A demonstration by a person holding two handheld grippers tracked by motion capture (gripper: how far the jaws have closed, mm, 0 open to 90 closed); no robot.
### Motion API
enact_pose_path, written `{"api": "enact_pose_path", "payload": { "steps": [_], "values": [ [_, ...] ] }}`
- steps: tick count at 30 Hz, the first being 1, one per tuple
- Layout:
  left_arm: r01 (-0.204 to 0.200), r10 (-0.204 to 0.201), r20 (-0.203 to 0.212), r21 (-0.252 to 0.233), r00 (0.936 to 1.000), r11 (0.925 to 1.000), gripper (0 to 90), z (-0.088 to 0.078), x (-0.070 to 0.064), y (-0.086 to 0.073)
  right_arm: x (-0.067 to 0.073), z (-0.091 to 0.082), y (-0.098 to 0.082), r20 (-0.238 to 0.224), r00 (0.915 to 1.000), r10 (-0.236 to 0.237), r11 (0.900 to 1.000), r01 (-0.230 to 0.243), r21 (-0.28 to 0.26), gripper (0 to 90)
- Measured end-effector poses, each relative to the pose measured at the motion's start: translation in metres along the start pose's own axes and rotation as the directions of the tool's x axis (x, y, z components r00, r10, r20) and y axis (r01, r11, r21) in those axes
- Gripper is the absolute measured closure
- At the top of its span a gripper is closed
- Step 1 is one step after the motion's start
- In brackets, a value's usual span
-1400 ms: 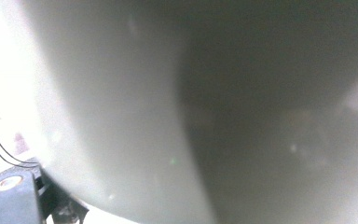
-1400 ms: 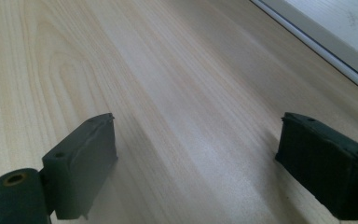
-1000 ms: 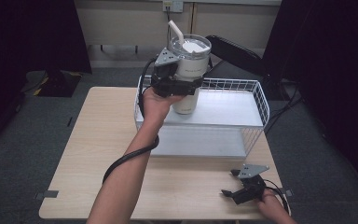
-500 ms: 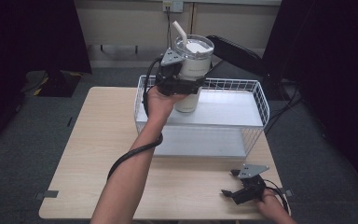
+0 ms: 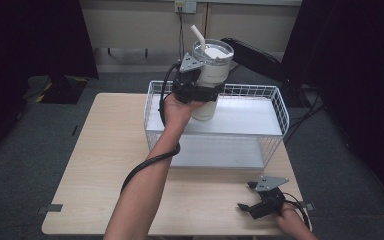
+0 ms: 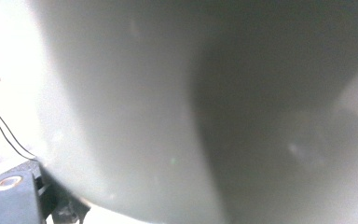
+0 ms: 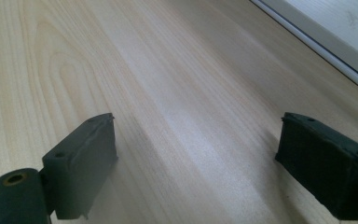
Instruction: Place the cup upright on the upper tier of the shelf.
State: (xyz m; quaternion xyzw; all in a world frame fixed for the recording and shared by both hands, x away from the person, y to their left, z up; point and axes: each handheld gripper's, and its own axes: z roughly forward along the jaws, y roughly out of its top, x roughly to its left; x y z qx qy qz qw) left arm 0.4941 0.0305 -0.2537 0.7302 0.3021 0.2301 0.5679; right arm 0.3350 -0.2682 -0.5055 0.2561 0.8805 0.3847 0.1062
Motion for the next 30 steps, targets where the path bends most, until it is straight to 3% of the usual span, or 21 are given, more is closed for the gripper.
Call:
{"api": "enact_pose_path", "payload": {
  "steps": [14,30],
  "values": [
    [0.018,-0.018,0.011,-0.048,0.9998,0.9987,9.6,-0.006,0.001,-0.01,0.0,0.0,0.0,0.002,1.0,0.002,1.0,-0.002,0.0,10.8],
    [0.009,-0.008,0.015,-0.044,0.9999,0.999,9.2,-0.008,0.002,-0.012,0.001,0.0,0.0,0.005,1.0,0.005,1.0,-0.005,0.0,10.8]
  ]
}}
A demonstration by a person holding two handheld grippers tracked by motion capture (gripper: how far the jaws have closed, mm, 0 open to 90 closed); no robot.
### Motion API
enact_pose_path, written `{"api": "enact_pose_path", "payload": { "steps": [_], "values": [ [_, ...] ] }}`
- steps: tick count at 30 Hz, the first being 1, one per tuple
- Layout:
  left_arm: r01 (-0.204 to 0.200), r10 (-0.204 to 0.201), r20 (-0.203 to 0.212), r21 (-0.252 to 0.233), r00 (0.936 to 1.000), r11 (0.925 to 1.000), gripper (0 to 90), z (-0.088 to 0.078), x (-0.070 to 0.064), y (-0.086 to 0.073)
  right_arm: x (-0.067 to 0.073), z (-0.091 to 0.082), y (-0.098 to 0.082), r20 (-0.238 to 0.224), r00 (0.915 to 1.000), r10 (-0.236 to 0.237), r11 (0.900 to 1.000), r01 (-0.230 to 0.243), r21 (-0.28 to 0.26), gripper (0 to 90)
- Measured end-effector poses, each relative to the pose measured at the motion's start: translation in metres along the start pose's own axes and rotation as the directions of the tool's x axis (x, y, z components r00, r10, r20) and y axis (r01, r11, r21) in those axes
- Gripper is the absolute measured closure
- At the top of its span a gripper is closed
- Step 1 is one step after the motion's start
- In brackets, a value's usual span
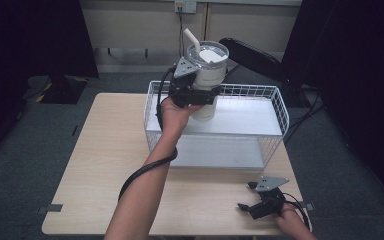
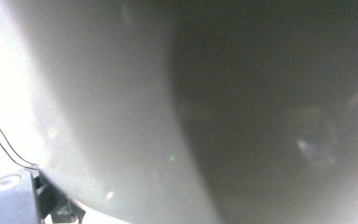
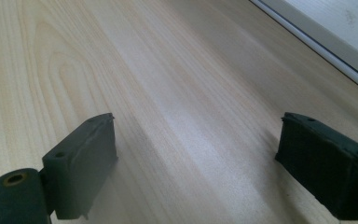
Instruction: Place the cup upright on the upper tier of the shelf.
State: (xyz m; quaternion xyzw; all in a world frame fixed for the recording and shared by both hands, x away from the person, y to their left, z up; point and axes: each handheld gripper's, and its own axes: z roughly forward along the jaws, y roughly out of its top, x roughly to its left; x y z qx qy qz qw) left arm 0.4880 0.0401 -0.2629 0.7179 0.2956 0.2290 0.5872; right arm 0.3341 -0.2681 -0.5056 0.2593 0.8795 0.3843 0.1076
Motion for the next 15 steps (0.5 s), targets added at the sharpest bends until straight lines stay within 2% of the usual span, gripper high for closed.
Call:
{"api": "enact_pose_path", "payload": {
  "steps": [5,7,8,15],
  "values": [
    [0.028,-0.028,0.013,0.017,0.9995,0.9995,7.8,0.001,0.002,-0.002,0.0,0.0,0.0,0.0,1.0,0.0,1.0,0.0,0.0,10.8],
    [0.067,-0.068,0.028,0.024,0.9973,0.9974,6.8,0.0,0.004,-0.005,0.0,0.0,0.0,0.0,1.0,0.0,1.0,0.0,0.0,10.8],
    [0.072,-0.073,0.03,0.027,0.9969,0.997,6.6,0.0,0.005,-0.006,0.0,0.0,0.0,0.0,1.0,0.0,1.0,0.0,-0.001,10.8],
    [0.047,-0.049,0.036,0.042,0.9981,0.998,7.2,-0.003,0.006,-0.012,0.0,0.0,0.0,0.0,1.0,0.0,1.0,0.0,-0.001,10.8]
  ]
}}
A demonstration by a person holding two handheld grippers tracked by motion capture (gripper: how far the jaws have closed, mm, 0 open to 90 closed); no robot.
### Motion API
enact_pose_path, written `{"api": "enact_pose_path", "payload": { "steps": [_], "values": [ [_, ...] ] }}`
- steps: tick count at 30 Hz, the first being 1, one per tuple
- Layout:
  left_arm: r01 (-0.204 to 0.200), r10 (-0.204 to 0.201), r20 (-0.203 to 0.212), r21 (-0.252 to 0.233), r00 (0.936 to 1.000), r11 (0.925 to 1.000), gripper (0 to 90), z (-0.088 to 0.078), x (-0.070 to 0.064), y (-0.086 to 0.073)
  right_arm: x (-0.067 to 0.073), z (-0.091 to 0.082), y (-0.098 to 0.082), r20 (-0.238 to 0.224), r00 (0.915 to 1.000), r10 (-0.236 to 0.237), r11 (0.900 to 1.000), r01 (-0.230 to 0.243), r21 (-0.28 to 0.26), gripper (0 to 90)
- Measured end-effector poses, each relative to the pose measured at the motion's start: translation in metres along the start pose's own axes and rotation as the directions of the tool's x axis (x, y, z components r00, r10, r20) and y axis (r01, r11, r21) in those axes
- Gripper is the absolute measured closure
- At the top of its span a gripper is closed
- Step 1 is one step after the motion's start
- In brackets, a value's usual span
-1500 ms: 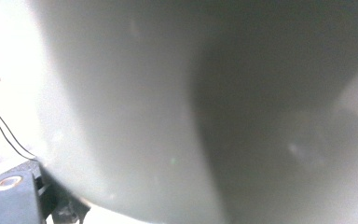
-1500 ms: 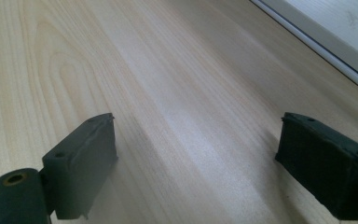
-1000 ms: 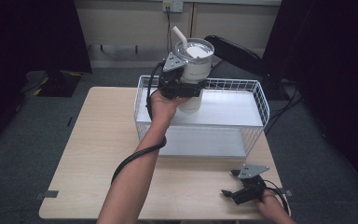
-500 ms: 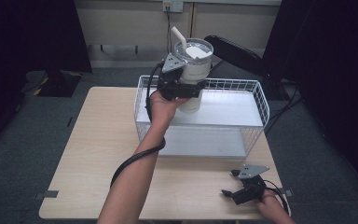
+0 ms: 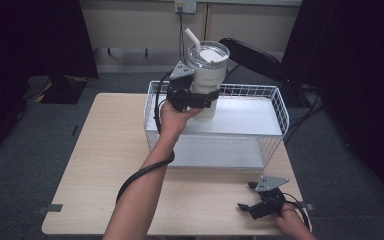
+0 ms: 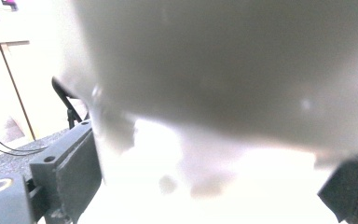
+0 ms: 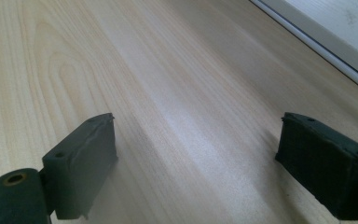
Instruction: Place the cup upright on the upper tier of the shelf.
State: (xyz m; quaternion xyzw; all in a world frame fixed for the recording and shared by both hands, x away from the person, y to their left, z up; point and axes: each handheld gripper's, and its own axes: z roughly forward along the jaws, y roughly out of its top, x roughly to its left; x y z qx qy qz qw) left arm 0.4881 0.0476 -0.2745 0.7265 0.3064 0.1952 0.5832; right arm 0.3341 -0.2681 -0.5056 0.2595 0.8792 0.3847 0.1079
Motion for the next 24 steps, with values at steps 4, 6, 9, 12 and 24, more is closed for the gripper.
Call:
{"api": "enact_pose_path", "payload": {
  "steps": [4,6,9,12,24],
  "values": [
    [0.0,0.0,-0.002,0.011,1.0,0.9999,7.8,-0.004,0.0,-0.004,0.0,0.0,0.0,0.0,1.0,0.0,1.0,0.0,0.0,10.8],
    [0.006,-0.006,-0.001,0.011,1.0,0.9999,8.0,-0.005,0.0,-0.005,0.0,0.0,0.0,0.0,1.0,0.0,1.0,0.0,0.0,10.8],
    [-0.002,0.002,-0.005,0.031,1.0,0.9995,8.6,-0.007,-0.001,-0.009,0.0,0.0,0.0,0.0,1.0,0.0,1.0,0.0,0.0,10.8],
    [-0.004,0.004,0.0,0.066,1.0,0.9978,9.7,-0.008,0.0,-0.015,0.0,0.0,0.0,0.0,1.0,0.0,1.0,0.0,0.0,10.8],
    [0.016,-0.018,0.012,0.104,0.9998,0.9945,15.4,-0.016,0.003,-0.029,0.0,0.0,0.0,0.0,1.0,0.0,1.0,0.0,0.0,10.8]
  ]
}}
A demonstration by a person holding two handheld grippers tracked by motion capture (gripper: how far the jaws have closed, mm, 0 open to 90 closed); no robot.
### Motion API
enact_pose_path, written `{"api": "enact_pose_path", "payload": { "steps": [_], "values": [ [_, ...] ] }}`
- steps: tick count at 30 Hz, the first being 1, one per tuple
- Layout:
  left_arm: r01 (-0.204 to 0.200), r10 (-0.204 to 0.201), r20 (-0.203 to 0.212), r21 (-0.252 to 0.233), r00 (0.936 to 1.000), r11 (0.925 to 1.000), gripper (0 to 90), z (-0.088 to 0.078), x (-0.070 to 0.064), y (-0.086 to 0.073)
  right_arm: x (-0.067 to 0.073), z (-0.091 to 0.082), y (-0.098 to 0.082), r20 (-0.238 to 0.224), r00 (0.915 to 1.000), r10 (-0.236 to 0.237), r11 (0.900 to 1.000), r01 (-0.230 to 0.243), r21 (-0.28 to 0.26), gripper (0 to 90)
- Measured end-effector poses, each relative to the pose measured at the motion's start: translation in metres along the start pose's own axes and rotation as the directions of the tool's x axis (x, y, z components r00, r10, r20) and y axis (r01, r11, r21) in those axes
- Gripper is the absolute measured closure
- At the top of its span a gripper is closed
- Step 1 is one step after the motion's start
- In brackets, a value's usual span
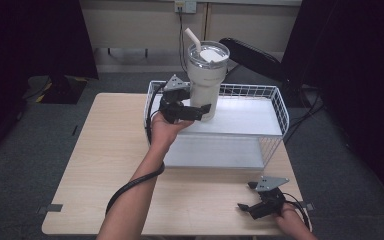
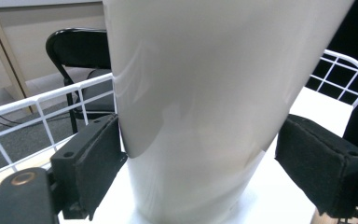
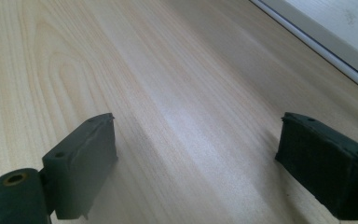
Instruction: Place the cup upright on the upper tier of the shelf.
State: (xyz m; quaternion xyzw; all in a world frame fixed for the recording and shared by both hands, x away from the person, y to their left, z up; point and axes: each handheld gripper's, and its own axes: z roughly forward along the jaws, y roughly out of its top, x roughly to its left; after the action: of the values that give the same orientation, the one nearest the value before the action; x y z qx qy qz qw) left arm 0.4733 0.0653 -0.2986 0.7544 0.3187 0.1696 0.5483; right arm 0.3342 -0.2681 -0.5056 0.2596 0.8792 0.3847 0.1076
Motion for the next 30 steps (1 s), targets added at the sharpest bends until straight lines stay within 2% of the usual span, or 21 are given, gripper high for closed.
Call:
{"api": "enact_pose_path", "payload": {
  "steps": [1,12,17,23,26,30],
  "values": [
    [-0.017,0.017,0.0,0.008,0.9998,0.9998,15.4,-0.002,-0.001,-0.001,0.0,0.0,0.0,0.0,1.0,0.0,1.0,0.0,0.0,10.8],
    [-0.05,0.05,-0.006,0.037,0.9987,0.9981,15.4,-0.024,-0.002,-0.007,0.0,0.0,0.0,-0.001,1.0,-0.001,1.0,0.001,0.0,10.8],
    [-0.057,0.056,0.02,0.047,0.9982,0.9973,15.6,-0.04,-0.004,-0.018,0.0,0.0,0.0,-0.001,1.0,-0.002,1.0,0.002,0.0,10.8],
    [-0.075,0.074,0.02,0.045,0.9971,0.9962,15.8,-0.056,-0.008,-0.029,0.0,0.0,0.0,-0.002,1.0,0.0,1.0,0.0,0.001,10.8],
    [-0.071,0.07,0.03,0.044,0.9971,0.9965,15.8,-0.06,-0.009,-0.033,0.0,0.0,0.0,-0.002,1.0,0.0,1.0,0.0,0.001,10.7],
    [-0.09,0.088,0.035,0.053,0.9955,0.9945,15.7,-0.068,-0.012,-0.041,0.0,0.0,0.0,-0.003,1.0,-0.002,1.0,0.002,0.002,10.8]
  ]
}}
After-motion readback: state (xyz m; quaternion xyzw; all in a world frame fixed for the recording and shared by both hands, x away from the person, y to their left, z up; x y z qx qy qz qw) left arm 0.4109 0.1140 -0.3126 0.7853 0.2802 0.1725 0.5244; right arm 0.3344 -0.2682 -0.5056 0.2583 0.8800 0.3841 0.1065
